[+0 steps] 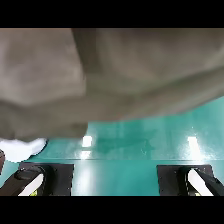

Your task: Fold the shirts.

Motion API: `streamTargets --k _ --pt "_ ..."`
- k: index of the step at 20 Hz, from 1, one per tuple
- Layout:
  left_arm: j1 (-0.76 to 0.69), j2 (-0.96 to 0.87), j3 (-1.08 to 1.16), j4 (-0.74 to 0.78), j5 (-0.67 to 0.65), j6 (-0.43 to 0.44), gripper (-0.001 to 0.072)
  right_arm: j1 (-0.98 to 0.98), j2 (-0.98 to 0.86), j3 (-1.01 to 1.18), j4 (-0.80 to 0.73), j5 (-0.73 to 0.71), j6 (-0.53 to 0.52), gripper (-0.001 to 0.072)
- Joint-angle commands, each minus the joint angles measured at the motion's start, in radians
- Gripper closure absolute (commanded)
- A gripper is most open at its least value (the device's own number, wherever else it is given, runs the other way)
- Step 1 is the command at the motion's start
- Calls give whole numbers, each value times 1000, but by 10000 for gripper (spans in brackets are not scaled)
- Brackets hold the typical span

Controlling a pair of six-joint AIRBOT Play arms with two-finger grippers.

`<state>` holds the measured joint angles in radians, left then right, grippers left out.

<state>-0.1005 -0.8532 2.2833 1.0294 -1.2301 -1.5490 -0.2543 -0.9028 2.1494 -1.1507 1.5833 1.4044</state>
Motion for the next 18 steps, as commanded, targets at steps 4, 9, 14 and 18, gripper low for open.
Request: streamTargets --k 4,9,14,18 --pt "1 -25 -467 95 -12 -60 682 1 -95 -280 -29 113 13 700" --pt "1 -240 -892 94 26 18 682 60 -363 -497 -31 103 13 700" --pt "1 -581 -890 93 264 92 682 134 -641 -541 -29 -98 13 700" --pt "1 -774 -715 95 358 117 682 170 -800 -388 -29 -197 17 700"
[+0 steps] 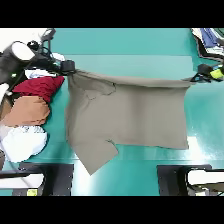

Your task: Fold the shirts.

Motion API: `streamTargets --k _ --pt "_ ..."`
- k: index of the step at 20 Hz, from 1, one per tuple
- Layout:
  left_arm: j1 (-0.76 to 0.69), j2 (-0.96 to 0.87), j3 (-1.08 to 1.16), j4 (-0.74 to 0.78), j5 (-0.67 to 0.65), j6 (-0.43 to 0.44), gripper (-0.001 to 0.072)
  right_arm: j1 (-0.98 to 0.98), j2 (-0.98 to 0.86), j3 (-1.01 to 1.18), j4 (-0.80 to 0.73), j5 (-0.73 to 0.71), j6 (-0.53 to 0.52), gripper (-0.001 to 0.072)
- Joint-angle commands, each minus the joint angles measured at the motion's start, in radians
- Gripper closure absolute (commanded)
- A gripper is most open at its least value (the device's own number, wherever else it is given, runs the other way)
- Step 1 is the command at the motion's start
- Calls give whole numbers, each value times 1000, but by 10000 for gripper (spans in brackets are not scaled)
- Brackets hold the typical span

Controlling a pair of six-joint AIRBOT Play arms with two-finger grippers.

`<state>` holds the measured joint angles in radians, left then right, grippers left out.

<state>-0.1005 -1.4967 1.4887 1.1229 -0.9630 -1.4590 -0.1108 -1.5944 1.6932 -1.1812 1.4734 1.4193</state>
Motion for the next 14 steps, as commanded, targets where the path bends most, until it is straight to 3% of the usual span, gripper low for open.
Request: streamTargets --k 1,4,7,10,14 --pt "2 -155 116 3 98 28 682 30 -128 109 2 -106 2 700" --pt "32 -164 164 3 78 79 682 36 -153 187 -1 -130 1 700" --pt "105 -163 208 3 -150 98 683 34 -144 179 0 -58 -27 701" --pt "130 -163 177 12 -322 143 684 42 -88 32 -1 -81 -59 700" --pt "96 -163 69 26 -335 150 685 42 -11 -214 0 -206 -59 700"
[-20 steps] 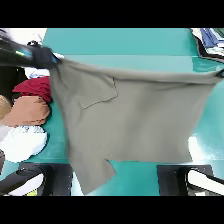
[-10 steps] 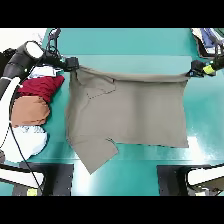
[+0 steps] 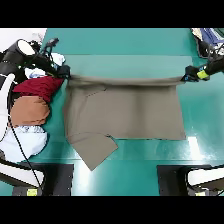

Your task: Fold the shirts.

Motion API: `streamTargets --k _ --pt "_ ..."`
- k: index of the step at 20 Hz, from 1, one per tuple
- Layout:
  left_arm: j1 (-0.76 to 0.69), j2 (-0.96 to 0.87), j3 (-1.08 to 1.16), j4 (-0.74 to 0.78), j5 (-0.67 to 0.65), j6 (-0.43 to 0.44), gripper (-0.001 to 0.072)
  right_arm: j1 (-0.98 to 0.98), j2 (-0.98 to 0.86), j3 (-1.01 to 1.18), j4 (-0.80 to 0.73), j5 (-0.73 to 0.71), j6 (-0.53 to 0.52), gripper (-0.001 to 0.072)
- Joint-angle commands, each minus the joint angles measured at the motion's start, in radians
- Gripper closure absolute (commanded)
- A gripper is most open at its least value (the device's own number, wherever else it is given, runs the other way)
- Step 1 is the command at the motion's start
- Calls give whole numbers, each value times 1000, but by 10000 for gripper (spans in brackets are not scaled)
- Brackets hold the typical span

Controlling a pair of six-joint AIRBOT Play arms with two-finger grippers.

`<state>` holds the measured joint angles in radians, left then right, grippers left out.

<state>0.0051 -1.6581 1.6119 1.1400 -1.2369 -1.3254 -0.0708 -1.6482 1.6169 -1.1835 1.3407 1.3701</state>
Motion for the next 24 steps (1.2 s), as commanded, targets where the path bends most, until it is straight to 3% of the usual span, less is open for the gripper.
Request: streamTargets --k 1,3,6,7,8,9,13,17,24 --pt "-21 -2 -82 13 -60 16 684 2 55 -179 2 -94 -10 700" --pt "-35 -2 -134 23 -56 7 684 2 75 -243 4 -125 -10 699" --pt "-33 -2 -172 95 -56 -100 663 2 85 -277 6 -133 -9 693" --pt "-33 -2 -172 124 -66 -121 364 2 87 -277 6 -132 -9 505" --pt "-33 -1 -172 148 -81 -143 127 2 92 -277 10 -126 -9 247" --pt "-33 5 -172 162 -103 -145 168 -7 104 -277 10 -114 -9 249" --pt "-33 138 -227 201 -148 -145 165 -53 204 -278 5 -28 -10 259" --pt "-34 396 -524 187 -135 -196 164 -103 305 -278 6 89 -45 259" --pt "-34 774 -1046 10 -129 -301 165 -114 399 -278 7 104 -47 259"
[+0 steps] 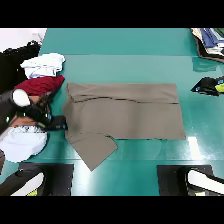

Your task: Fold the shirts.

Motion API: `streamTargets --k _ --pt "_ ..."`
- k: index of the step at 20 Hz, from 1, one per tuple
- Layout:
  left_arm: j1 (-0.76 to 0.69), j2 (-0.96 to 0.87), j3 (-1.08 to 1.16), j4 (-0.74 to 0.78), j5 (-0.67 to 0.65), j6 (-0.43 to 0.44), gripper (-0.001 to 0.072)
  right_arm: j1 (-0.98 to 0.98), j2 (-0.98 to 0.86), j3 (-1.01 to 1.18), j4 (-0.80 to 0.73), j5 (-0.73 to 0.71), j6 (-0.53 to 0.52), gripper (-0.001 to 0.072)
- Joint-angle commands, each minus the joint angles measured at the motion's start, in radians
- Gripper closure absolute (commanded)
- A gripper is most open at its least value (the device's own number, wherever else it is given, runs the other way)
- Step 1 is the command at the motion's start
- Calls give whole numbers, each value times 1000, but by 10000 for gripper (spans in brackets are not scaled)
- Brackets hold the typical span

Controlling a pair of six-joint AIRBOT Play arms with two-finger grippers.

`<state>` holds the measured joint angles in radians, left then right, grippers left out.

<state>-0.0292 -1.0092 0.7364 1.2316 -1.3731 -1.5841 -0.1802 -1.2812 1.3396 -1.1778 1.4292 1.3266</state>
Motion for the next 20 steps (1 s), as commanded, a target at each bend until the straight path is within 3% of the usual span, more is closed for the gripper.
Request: streamTargets --k 1,6,15,17,18,20 --pt "0 143 -205 -111 13 -42 165 -5 39 0 2 16 -3 259" --pt "0 145 -324 -254 122 -31 165 -5 63 0 7 60 -2 259" --pt "0 145 -416 -364 292 13 184 -16 148 -47 5 79 2 259" --pt "0 145 -415 -379 301 38 625 -60 195 -168 5 78 3 259" --pt "0 145 -415 -382 299 58 681 -93 218 -236 2 78 3 259" --pt "0 145 -412 -383 289 67 682 -183 257 -376 -4 78 2 258"
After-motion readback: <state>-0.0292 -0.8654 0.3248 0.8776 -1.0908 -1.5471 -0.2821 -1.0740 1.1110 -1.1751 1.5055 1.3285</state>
